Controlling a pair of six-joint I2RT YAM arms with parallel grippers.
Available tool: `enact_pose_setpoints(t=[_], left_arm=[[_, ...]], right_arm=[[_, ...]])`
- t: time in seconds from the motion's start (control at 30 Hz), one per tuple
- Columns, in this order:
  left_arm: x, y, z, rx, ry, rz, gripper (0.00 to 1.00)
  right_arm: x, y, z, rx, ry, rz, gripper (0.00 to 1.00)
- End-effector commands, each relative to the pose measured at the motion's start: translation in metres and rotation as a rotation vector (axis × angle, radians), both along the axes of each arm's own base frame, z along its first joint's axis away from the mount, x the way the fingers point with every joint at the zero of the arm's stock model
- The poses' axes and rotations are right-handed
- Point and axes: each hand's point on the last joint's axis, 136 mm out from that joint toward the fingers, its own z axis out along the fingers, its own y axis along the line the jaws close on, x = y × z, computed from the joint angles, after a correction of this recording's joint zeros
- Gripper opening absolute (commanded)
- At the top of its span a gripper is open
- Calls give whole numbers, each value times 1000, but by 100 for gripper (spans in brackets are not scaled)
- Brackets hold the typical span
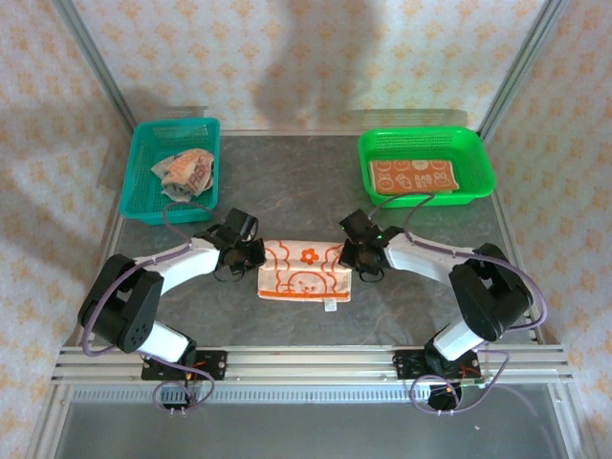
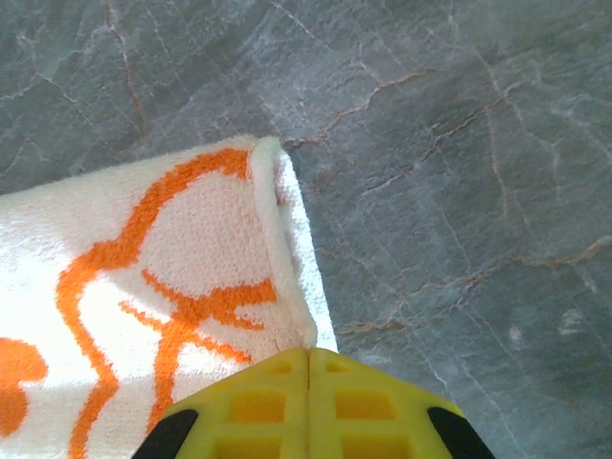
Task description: Fold and stack the towels
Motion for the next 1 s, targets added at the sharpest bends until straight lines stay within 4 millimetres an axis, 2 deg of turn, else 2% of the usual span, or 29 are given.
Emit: enact_pose_setpoints(t=[0.0, 0.27, 0.53, 0.97], left_arm=[[-2, 5, 12, -4, -19, 20, 0], [-22, 15, 31, 4, -2, 55, 0], [-53, 15, 43, -22, 19, 73, 0], [-105, 15, 26, -95, 51, 132, 0]], right_arm=[[3, -5, 18, -29, -45, 5, 0], [-9, -10, 34, -8, -45, 17, 0], [-32, -11, 40, 20, -37, 24, 0], [-79, -18, 20, 4, -2, 21, 0]])
